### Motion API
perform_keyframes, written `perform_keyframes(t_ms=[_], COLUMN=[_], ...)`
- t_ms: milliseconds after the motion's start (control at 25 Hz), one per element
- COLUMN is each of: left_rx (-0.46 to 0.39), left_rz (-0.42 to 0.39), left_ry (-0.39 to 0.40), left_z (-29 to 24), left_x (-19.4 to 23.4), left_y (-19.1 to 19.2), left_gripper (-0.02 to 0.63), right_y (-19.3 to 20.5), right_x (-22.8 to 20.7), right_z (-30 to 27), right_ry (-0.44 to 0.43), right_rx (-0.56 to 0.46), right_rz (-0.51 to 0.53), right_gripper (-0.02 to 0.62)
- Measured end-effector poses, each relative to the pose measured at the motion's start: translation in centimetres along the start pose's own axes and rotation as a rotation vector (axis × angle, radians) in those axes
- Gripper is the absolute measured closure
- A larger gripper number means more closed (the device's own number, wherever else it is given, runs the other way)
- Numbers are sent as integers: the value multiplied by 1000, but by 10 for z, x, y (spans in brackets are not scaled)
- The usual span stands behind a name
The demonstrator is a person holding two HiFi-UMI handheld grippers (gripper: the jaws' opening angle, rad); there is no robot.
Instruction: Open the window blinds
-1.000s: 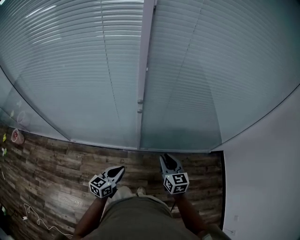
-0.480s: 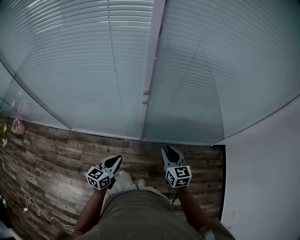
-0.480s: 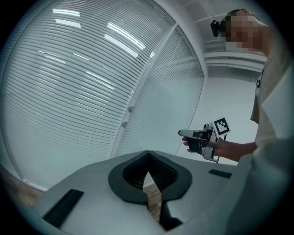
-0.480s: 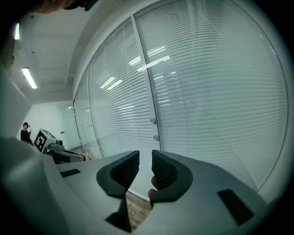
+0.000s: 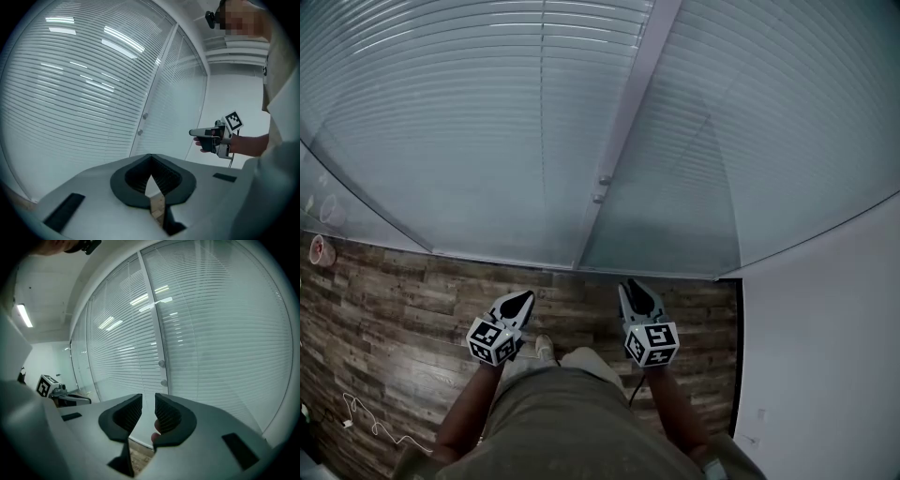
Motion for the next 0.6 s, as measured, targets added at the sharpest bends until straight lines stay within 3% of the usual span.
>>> perform_keyframes(t_ms=[160,600], left_rx=[-30,-52], left_rz=[29,-11], left_ry=[-1,-71], left_z=[1,-5], left_x=[31,39], left_y=[9,2], left_gripper=[594,592], right_y=[16,11], right_x=[11,-6], right_z=[-23,-39], right_ry=[5,-26], right_rx=[-2,23], right_rz=[-12,-37], right_gripper=[503,503])
Point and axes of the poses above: the fingertips, and each gripper's own axes: z backward along the fingers, x to its left, y out of its underside, the point moved 6 cm from there along z, backward along the fingers, and after that the axes turned 7 degrees about z, right-handed, at the moved point
